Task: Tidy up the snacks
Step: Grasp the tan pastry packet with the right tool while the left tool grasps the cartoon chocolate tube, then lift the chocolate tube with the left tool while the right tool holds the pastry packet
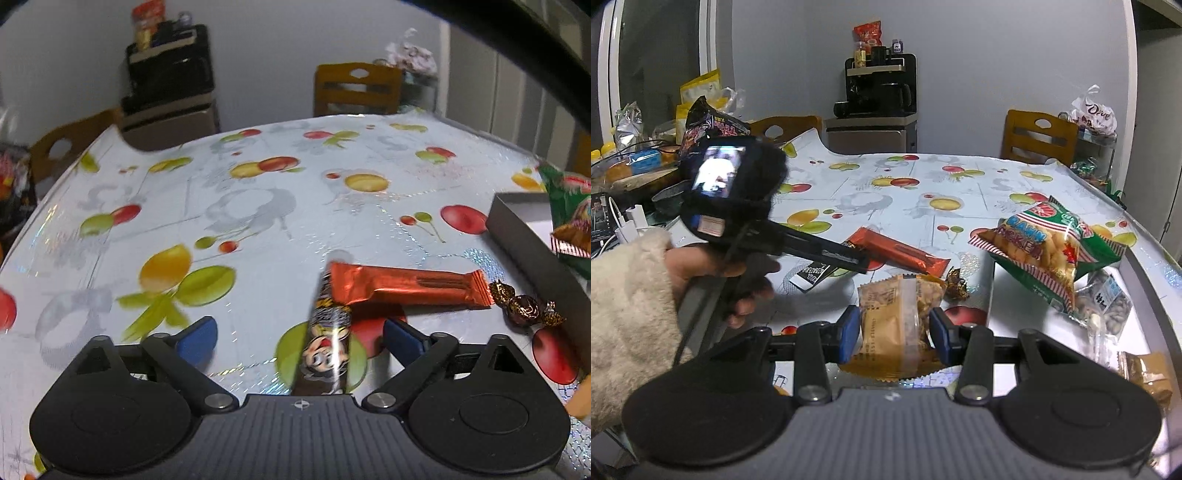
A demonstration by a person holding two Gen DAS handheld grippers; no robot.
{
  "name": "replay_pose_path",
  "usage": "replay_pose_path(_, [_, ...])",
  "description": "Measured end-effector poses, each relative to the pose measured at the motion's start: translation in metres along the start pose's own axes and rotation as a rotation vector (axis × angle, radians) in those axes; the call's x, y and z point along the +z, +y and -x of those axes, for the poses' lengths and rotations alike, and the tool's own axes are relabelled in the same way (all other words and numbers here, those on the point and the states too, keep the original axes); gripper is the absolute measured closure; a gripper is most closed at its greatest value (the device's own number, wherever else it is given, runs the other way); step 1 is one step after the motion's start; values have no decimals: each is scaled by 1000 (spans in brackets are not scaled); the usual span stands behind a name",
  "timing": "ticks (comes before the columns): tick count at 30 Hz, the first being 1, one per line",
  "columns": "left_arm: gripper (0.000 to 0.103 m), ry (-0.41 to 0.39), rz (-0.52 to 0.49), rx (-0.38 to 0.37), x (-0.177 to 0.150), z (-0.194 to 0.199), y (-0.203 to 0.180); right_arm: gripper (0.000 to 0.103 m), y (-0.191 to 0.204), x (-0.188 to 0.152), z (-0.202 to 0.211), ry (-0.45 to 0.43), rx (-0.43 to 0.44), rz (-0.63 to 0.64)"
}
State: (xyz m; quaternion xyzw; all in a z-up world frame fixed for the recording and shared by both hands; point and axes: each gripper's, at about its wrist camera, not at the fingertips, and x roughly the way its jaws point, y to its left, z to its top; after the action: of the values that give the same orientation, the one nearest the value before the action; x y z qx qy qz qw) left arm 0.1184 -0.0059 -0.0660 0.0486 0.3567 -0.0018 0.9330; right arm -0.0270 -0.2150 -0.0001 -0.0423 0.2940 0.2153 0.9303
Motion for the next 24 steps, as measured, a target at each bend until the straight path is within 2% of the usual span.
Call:
replay_pose_path(6, [12, -6, 34, -36, 0, -5, -4, 62, -1, 0, 5, -4, -2, 1])
replay_pose_path(10, [0, -8, 63, -58, -4, -10, -1, 62, 1, -1, 4, 0, 3, 5])
replay_pose_path(24, [0, -7, 56, -63, -3, -12, -3, 62, 6, -3, 4, 3, 9, 7])
